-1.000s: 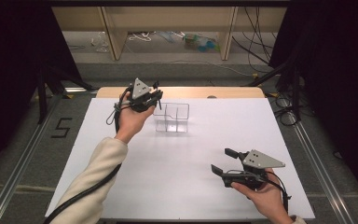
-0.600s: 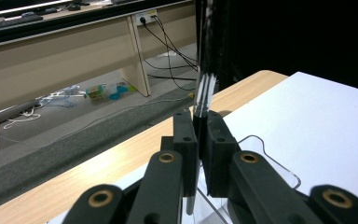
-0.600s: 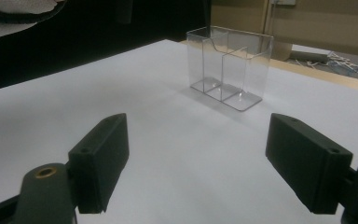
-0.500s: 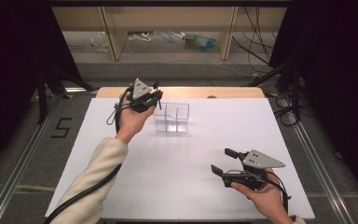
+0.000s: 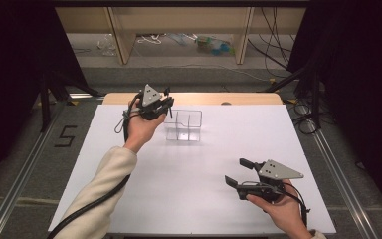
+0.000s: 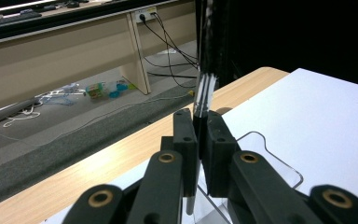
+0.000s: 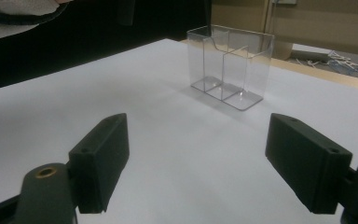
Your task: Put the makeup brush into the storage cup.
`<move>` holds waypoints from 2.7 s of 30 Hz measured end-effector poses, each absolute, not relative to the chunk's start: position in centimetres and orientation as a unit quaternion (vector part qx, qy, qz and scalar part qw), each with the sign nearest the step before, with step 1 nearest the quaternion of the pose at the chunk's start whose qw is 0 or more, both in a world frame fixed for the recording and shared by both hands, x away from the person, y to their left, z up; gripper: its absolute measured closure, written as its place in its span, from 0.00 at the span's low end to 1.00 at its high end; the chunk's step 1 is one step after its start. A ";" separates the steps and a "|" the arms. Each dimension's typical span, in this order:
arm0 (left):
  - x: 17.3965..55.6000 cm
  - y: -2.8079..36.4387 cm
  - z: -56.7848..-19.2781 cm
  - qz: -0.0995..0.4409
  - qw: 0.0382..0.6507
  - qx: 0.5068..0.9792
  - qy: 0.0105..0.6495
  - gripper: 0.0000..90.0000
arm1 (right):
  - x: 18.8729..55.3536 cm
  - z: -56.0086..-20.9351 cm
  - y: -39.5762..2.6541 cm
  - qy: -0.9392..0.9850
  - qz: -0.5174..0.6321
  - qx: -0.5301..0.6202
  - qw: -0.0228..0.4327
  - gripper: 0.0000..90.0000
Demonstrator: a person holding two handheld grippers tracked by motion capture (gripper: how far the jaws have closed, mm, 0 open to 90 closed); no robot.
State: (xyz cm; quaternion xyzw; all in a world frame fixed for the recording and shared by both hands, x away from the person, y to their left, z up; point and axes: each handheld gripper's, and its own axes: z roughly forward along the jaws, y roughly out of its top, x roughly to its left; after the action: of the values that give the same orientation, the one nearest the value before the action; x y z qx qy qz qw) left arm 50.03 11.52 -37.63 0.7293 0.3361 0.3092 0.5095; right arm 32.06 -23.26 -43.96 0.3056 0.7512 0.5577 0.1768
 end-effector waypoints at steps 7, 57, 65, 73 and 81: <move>50.1 11.5 -37.7 0.309 0.509 0.730 0.336 0.95 | 32.2 -44.0 -23.3 0.750 0.560 0.301 0.183 0.25; 50.4 11.6 -37.9 0.312 0.507 0.727 0.341 0.95 | 32.2 -44.0 -23.2 0.751 0.560 0.301 0.181 0.26; 50.2 11.6 -38.4 0.301 0.507 0.725 0.356 0.95 | 32.2 -44.2 -23.0 0.739 0.571 0.302 0.192 0.26; 50.2 11.6 -38.6 0.300 0.505 0.728 0.355 0.95 | 32.1 -44.0 -23.2 0.753 0.556 0.305 0.174 0.26; 50.3 11.6 -38.9 0.299 0.503 0.727 0.358 0.95 | 32.1 -44.2 -23.0 0.742 0.567 0.308 0.182 0.26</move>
State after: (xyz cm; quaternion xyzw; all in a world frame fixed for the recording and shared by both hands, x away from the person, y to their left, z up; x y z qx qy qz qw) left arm 50.27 11.58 -38.85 0.7274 0.3579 0.2992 0.5033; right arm 32.11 -22.97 -44.19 0.3081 0.7415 0.5674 0.1823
